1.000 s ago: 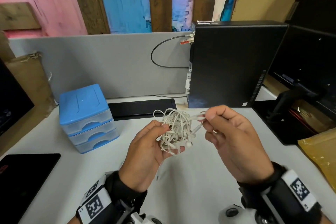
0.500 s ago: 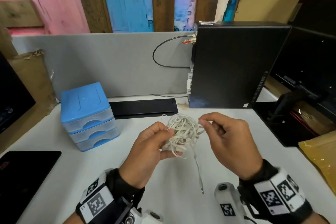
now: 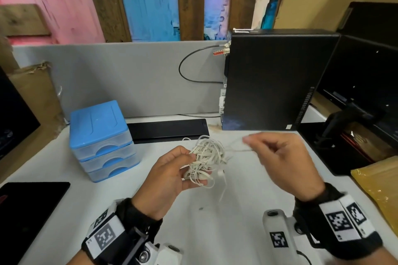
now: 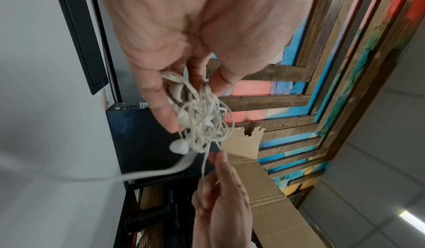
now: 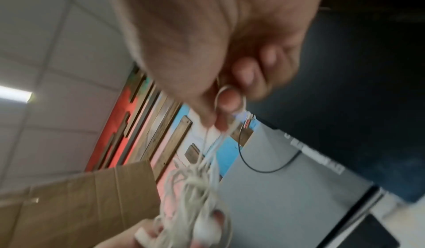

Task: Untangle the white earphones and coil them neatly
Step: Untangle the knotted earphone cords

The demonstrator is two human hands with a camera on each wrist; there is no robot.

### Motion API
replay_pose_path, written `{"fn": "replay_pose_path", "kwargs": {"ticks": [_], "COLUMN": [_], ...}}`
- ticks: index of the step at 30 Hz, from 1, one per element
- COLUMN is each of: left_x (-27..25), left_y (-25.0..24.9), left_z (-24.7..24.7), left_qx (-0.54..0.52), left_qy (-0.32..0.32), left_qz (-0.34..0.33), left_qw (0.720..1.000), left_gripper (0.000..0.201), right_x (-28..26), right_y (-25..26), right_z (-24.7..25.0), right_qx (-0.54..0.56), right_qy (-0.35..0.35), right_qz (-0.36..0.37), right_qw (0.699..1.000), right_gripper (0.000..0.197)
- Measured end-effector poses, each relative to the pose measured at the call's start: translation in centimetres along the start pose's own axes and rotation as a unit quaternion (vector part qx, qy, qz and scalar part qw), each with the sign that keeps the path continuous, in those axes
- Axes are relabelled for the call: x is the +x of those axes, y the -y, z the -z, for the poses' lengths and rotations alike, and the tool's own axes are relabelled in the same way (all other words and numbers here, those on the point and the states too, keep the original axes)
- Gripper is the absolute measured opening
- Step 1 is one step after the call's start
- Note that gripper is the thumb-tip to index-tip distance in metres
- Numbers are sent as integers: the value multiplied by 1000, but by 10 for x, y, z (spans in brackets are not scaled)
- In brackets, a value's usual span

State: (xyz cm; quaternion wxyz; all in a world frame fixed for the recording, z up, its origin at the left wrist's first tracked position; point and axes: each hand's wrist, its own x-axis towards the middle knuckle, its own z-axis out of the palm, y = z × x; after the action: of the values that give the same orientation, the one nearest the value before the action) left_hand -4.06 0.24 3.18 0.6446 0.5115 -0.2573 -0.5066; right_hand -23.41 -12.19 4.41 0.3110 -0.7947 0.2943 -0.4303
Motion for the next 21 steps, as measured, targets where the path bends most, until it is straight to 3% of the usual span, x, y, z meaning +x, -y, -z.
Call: {"fn": "replay_pose_path", "kwargs": {"ticks": [2,4,5,7,9,11,12,14,15,17,21], "left_x": [0,0,0,2,3,5,6,7,7,6,3], "left_y": [-1,-2,-3,-4,-4,-4,-5,-8,-10,-12,-9], "left_z": [0,1,2,4,7,9,11,14,16,16,14], "left_qx": [-16,-29,-35,-43,-45,-42,-41,-37,-26,9,54], "left_qy": [2,-4,-7,-10,-16,-20,-22,-24,-19,4,27], "left_qz": [-1,-1,-1,0,5,6,4,0,0,8,16], "left_qw": [1000,1000,999,999,999,999,999,999,999,1000,998], "left_gripper": [14,13,12,12,16,19,19,19,20,21,23], "right_x": [4,8,11,14,13,10,8,5,4,1,-4], "right_y": [-1,-6,-7,-3,5,10,11,14,15,16,9], "right_z": [-1,-1,2,7,9,9,9,11,11,9,-1], "right_qx": [23,120,207,399,487,462,416,263,180,81,51], "right_qy": [-140,-195,-186,-130,-77,-31,-4,77,119,193,271], "right_qz": [-23,-112,-163,-238,-253,-227,-209,-172,-162,-157,-130], "right_qw": [990,967,947,876,832,857,885,946,963,965,952], "right_gripper": [20,23,24,24,20,6,6,21,27,32,24]}}
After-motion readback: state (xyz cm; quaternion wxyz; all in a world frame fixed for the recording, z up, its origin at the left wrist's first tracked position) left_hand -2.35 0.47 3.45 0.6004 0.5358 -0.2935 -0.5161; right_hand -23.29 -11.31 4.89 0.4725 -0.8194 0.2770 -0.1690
